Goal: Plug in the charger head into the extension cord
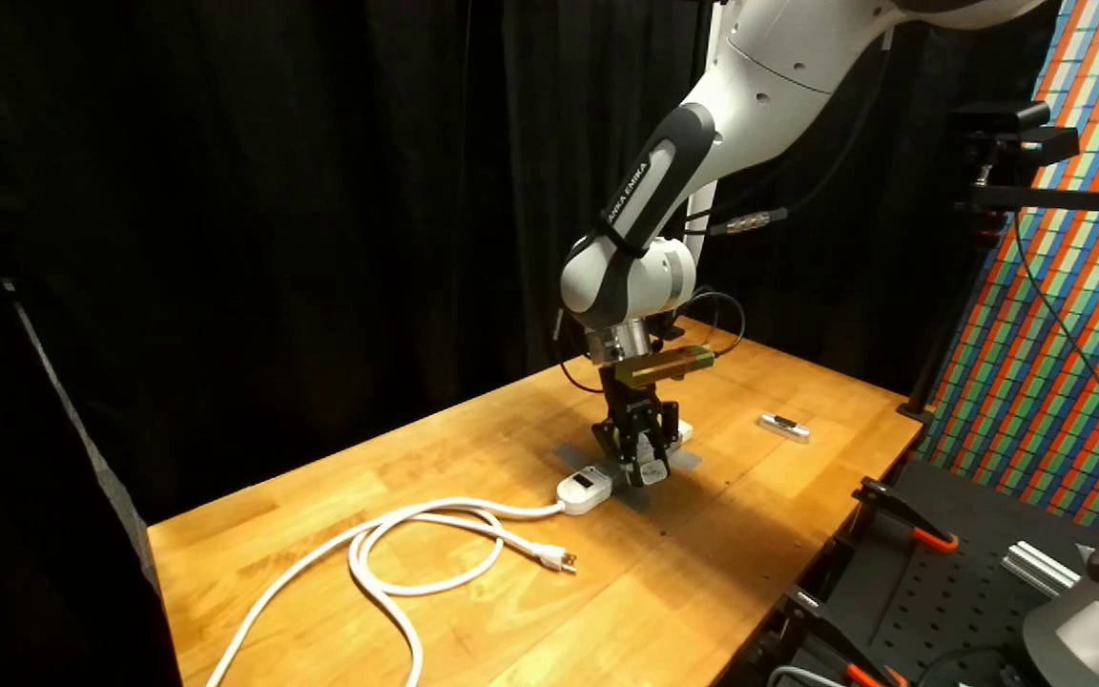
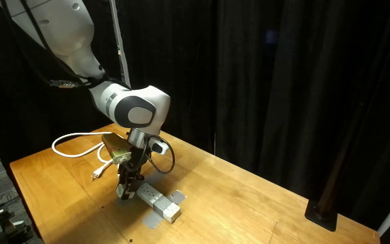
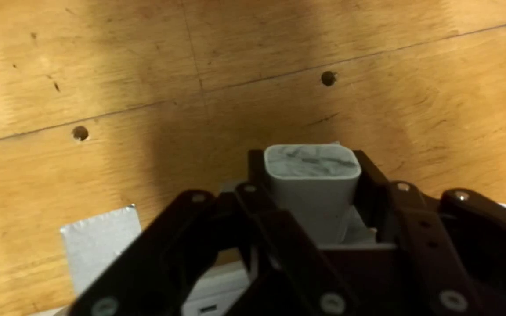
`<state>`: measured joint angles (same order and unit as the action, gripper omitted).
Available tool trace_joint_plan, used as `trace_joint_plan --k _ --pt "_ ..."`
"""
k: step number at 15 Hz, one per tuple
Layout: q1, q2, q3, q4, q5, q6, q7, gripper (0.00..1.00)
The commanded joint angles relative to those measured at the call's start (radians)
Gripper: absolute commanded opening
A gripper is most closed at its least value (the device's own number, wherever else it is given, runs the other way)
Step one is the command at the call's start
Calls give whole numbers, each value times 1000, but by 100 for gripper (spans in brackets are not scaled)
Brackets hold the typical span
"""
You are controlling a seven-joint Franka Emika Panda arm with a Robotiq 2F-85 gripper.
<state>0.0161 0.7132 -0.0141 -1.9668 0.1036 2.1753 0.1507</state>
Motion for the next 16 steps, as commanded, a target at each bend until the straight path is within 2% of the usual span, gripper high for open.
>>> trace_joint_plan --k 1,16 --pt "-6 4 10 29 13 15 -12 23" --pt "-9 29 35 129 56 -77 0 23"
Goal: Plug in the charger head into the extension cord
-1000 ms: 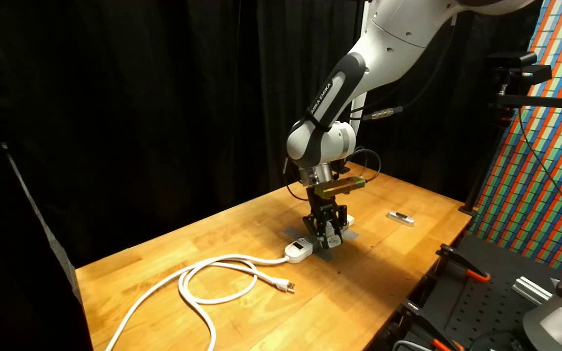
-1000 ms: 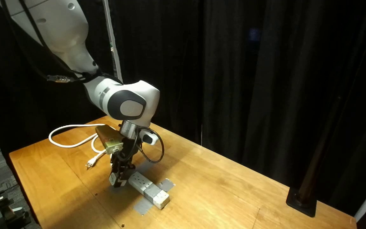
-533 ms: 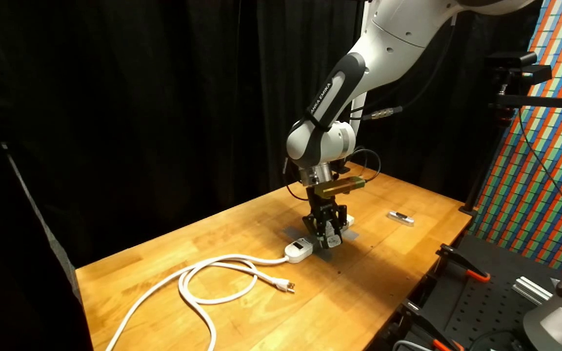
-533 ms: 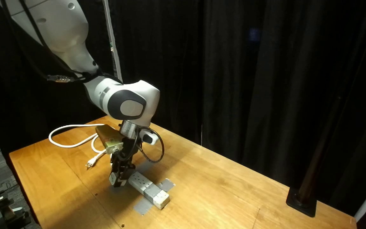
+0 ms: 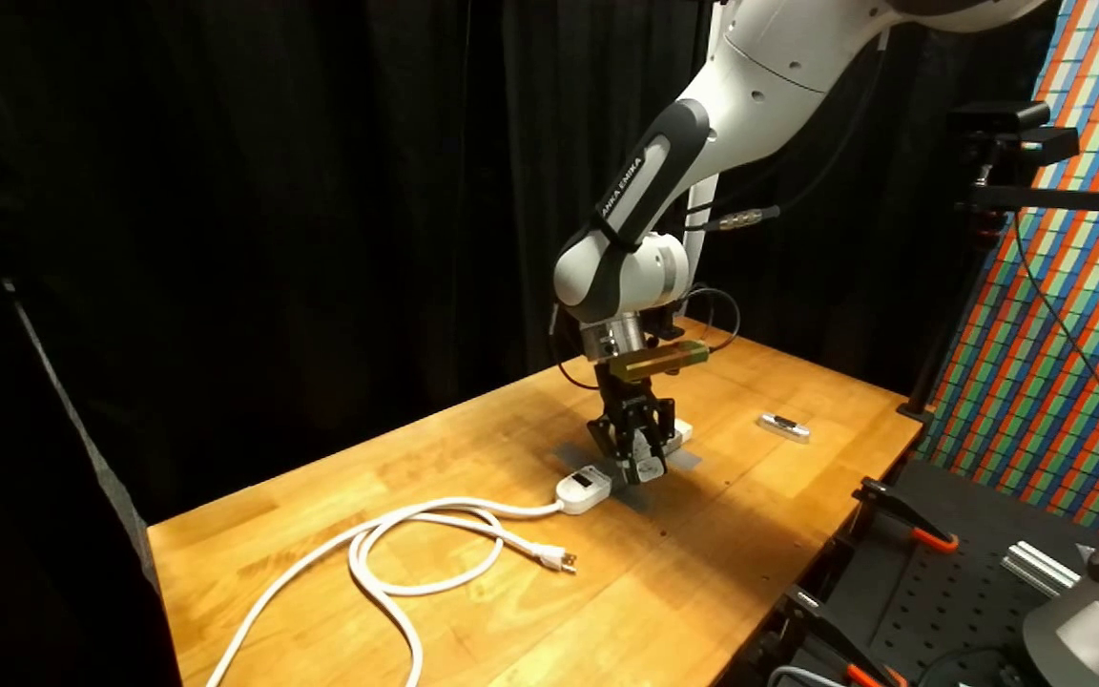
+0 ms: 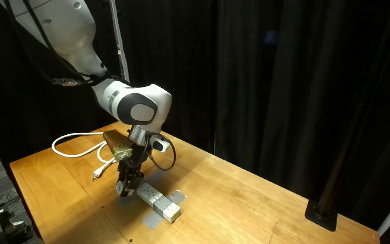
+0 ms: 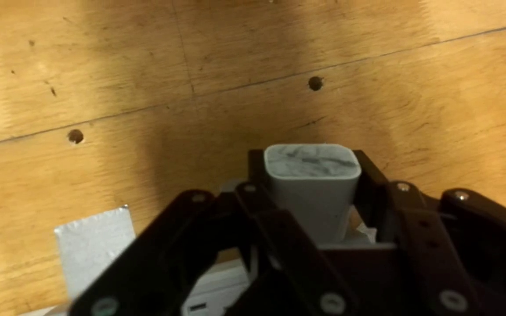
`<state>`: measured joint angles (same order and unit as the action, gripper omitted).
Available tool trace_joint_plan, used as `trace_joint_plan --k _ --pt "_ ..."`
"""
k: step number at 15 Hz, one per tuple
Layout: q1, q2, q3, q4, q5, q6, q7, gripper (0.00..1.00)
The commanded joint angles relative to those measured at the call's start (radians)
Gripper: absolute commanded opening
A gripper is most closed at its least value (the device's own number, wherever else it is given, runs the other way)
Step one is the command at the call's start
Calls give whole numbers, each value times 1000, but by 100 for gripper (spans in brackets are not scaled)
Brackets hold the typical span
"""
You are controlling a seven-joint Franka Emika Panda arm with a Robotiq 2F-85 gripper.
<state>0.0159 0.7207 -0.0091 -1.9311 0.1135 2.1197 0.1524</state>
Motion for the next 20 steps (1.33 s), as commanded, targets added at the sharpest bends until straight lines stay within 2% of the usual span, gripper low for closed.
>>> trace_joint_plan --k 1,10,15,18,20 --pt "-8 26 30 101 49 -29 0 23" --pt "-10 81 50 228 109 -73 -4 23" --pt "-17 0 36 170 128 -170 32 23" --pt "-24 -77 27 115 128 -157 21 23" --pt "-24 -90 13 123 110 -241 49 23"
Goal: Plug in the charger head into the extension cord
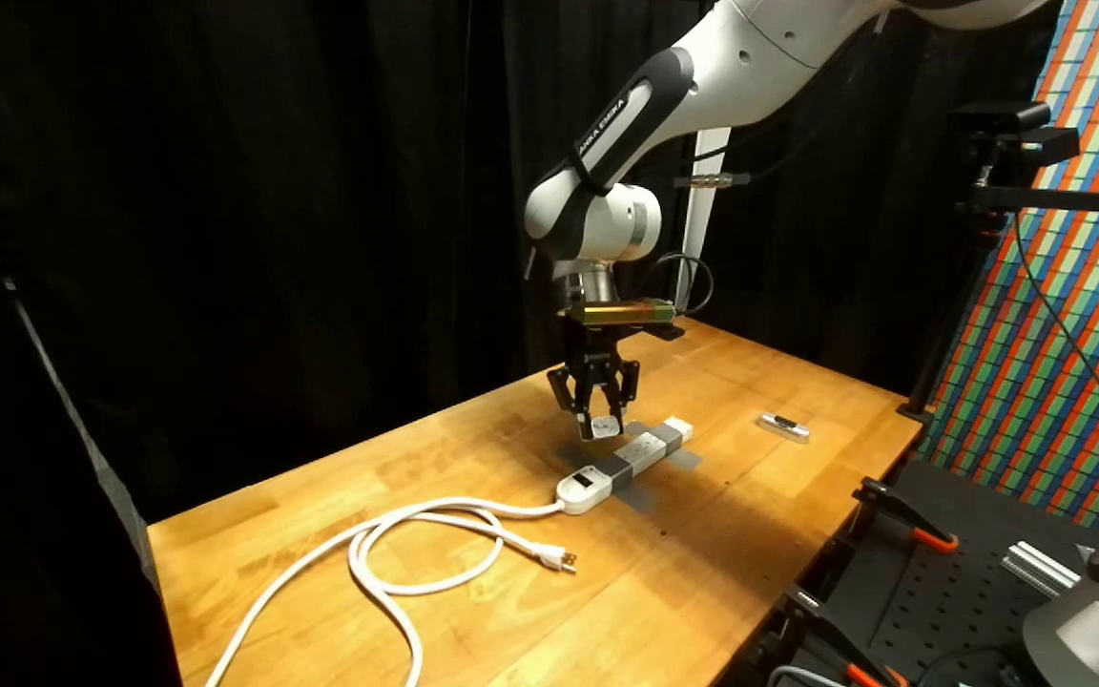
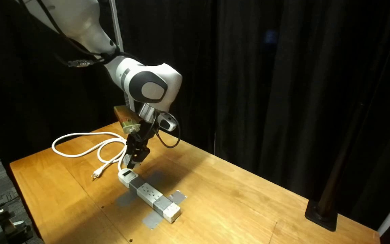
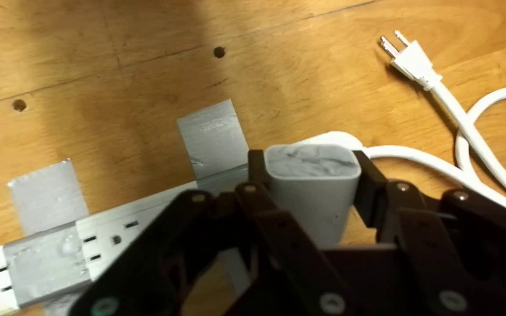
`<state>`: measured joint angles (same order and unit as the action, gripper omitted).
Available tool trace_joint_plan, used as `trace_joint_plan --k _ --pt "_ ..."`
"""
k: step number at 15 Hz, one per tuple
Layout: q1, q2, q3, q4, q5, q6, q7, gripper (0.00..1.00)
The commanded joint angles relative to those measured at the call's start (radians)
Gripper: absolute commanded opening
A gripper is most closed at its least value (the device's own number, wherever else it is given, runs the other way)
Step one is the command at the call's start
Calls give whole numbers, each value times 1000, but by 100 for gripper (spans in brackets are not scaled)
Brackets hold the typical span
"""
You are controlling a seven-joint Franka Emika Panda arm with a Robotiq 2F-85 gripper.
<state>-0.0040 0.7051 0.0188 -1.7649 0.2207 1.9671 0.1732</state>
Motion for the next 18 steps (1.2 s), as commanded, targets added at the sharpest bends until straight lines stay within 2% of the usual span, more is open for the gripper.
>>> trace_joint_plan --k 1,5,6,9,12,18 --pt "-8 -62 -23 -13 -4 -206 54 23" --pt "-24 1 -53 45 0 -448 73 23" --pt "-26 24 -59 53 -2 -464 65 23" --pt "-26 68 -61 46 -16 -371 2 23" --pt "-15 131 -65 72 -44 -290 6 23" --pt "-19 206 -64 142 -73 -204 7 23"
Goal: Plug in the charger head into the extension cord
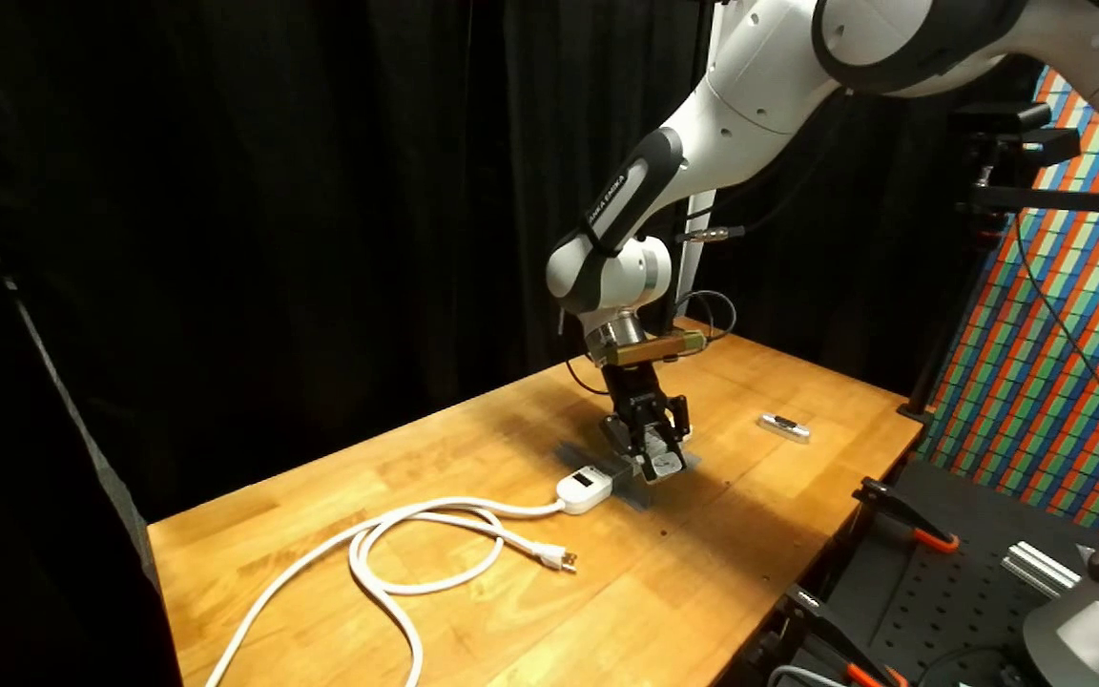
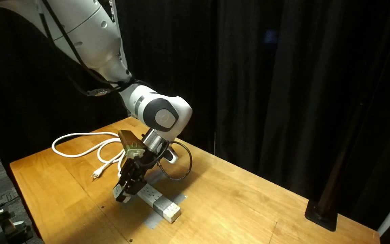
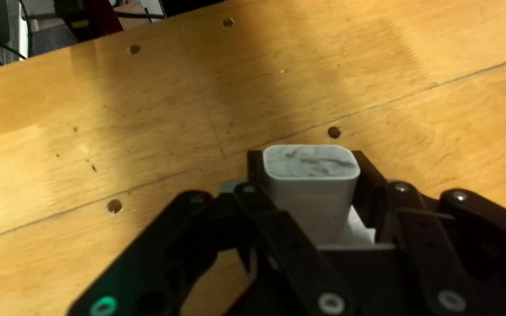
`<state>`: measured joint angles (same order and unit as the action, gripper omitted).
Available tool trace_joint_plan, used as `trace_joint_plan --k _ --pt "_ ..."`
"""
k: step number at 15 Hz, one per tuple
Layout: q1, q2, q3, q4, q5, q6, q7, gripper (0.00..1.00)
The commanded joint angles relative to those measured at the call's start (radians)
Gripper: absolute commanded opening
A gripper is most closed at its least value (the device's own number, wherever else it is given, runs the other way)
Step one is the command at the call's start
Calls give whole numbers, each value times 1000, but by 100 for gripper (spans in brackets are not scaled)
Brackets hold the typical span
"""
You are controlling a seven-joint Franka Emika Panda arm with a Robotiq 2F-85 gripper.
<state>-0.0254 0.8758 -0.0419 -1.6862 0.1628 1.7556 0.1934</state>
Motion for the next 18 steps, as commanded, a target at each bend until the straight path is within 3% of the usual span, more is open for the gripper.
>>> trace_joint_plan --k 1,5,18 --pt "2 42 -2 75 -17 12 -13 23" --pt "0 64 -1 117 -15 22 -10 23" --pt "-31 107 13 230 25 -104 -14 23"
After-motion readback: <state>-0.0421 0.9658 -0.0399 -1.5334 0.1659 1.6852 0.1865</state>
